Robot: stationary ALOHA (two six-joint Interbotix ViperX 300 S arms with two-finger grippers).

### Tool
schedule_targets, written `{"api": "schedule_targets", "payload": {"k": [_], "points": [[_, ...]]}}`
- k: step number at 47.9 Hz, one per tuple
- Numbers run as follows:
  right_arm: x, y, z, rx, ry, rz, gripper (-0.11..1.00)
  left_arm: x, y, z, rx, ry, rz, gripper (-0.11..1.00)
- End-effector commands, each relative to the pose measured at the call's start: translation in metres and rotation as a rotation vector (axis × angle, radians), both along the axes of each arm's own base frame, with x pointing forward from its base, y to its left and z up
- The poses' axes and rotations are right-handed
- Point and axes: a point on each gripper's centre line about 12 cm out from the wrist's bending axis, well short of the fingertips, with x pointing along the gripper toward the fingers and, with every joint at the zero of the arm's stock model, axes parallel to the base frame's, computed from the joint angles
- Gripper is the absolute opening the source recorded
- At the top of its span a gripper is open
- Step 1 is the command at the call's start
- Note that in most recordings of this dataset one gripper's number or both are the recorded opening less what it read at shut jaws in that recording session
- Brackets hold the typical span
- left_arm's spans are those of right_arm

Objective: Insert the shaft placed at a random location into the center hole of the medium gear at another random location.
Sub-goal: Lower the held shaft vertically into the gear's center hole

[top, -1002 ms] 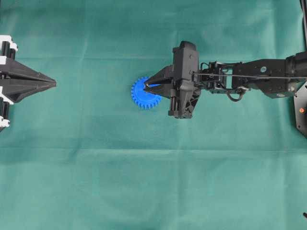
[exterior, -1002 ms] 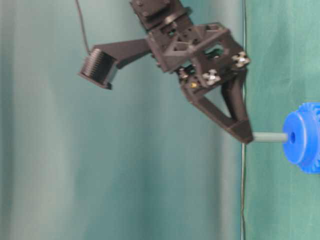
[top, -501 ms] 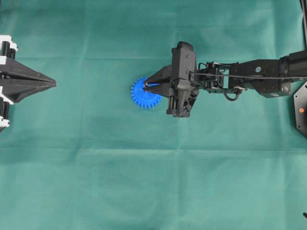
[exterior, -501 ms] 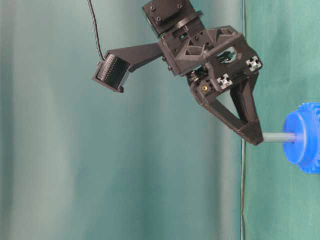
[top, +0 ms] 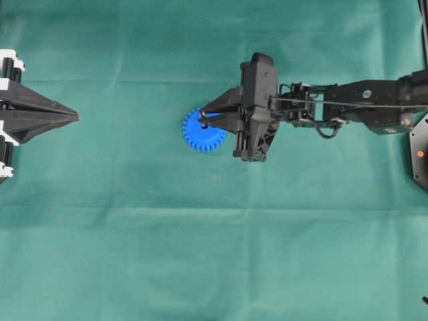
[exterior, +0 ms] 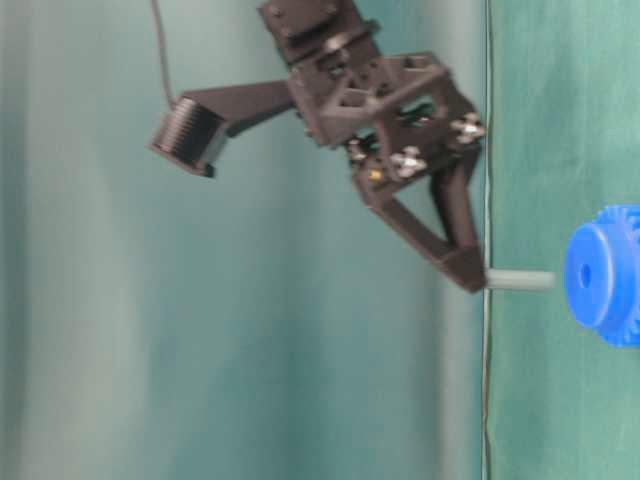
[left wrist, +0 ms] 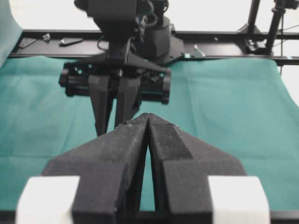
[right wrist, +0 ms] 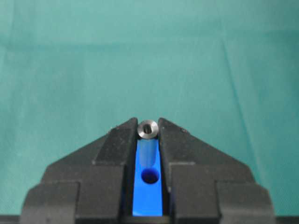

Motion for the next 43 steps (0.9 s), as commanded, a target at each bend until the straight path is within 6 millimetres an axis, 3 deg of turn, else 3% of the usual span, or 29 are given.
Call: {"api": "schedule_targets", "payload": {"k": [1, 14, 32, 43], "points": [[0.001, -0.001, 0.024, -0.015, -0.056, 0.001, 0.14, 0.003, 0.000, 0.007, 0.003, -0.015, -0.002, 0.00], [0.004, -0.004, 0.018, -0.014, -0.043, -0.005, 0.14, 0.003, 0.000, 0.007, 0.003, -0.015, -0.002, 0.00], [0.011, -0.007, -0.016, 0.000, 0.017, -0.015, 0.14, 0.003, 0.000, 0.007, 0.001, -0.014, -0.002, 0.00], [0.011, -0.007, -0.018, 0.001, 0.022, -0.015, 0.14, 0.002, 0.000, 0.007, 0.003, -0.015, -0.002, 0.00]]}}
